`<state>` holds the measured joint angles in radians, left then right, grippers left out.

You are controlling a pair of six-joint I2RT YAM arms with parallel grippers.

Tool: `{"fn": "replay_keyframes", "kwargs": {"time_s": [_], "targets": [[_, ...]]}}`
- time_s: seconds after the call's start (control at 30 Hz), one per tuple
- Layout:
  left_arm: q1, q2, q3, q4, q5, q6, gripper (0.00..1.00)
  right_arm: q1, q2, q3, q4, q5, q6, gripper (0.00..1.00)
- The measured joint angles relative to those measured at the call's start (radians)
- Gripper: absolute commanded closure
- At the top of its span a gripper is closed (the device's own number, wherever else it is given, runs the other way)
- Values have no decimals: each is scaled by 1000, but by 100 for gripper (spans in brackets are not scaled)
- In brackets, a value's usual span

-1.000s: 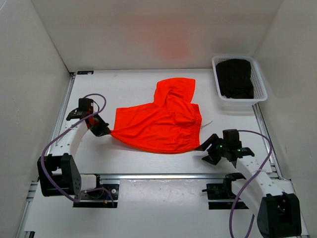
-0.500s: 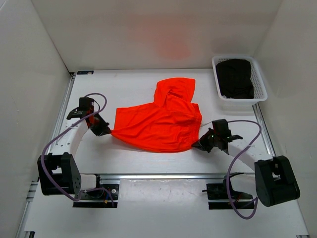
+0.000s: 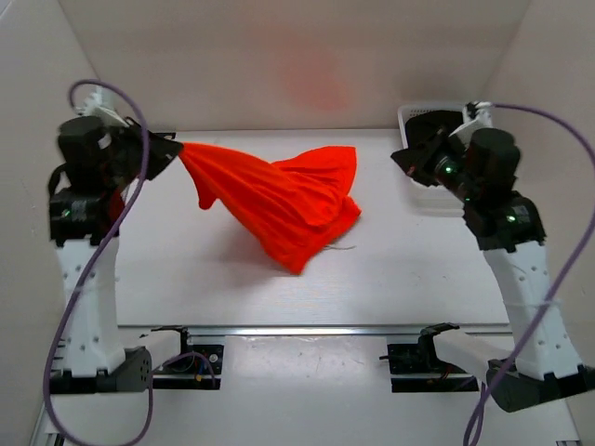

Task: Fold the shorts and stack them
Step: Flatten the shorts out

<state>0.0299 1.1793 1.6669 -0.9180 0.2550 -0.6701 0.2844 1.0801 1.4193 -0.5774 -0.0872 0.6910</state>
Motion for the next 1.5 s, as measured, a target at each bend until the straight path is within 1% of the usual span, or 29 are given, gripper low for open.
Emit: {"fn": "replay_keyframes", "kwargs": {"time_s": [0.13, 0.17, 0.23, 0.3, 0.4, 0.5, 0.6, 0.67, 0.73, 0.87, 0.97, 1.0, 1.03, 1.07, 1.1, 1.17, 1.23, 1.27, 1.37, 1.5], "targets": [[0, -113, 249, 11, 1, -1, 90, 6, -29, 245, -43, -80, -97, 100], [0, -136, 282, 14, 2, 0, 90, 6, -35, 283, -50, -95, -113, 100], [0, -199, 308, 29, 19, 0, 90, 7, -69, 286, -58, -127, -137, 100], [1, -249, 274, 38, 28, -3, 90, 7, -105, 222, -67, -152, -148, 100], [1, -268, 185, 32, 32, -3, 90, 8, -134, 19, -74, -177, -148, 100], [1, -212, 102, 0, 31, -1, 90, 12, -92, -181, -87, -195, -139, 100], [2, -132, 70, -17, 37, 0, 90, 14, -49, -344, -103, -217, -121, 100], [2, -90, 59, -21, 47, 0, 90, 16, -49, -416, -114, -231, -113, 100], [0, -70, 58, -25, 54, 0, 90, 22, -53, -460, -108, -235, -106, 97], [-5, -71, 60, -20, 69, -3, 90, 60, -52, -487, -60, -240, -94, 81], [-13, -70, 66, -13, 76, -5, 90, 132, -6, -502, 19, -244, -72, 61], [-14, -69, 69, -12, 77, -6, 90, 169, 24, -502, 46, -244, -61, 51], [-16, -66, 72, -13, 80, -7, 90, 219, 66, -502, 82, -233, -53, 47], [-18, -63, 79, -13, 82, -7, 90, 282, 123, -491, 106, -215, -48, 44], [-18, -61, 84, -10, 84, -7, 90, 345, 190, -462, 116, -198, -43, 33], [-19, -59, 86, -2, 87, -8, 90, 476, 354, -365, 136, -167, -45, 25], [-19, -56, 88, 0, 89, -8, 90, 600, 540, -210, 146, -144, -59, 16], [-19, -56, 88, 1, 90, -7, 90, 650, 624, -127, 156, -132, -68, 13], [-19, -55, 89, 4, 91, -7, 90, 764, 823, 96, 182, -118, -99, 11], [-19, -55, 97, -1, 90, -4, 90, 844, 996, 297, 194, -123, -127, 13]]}}
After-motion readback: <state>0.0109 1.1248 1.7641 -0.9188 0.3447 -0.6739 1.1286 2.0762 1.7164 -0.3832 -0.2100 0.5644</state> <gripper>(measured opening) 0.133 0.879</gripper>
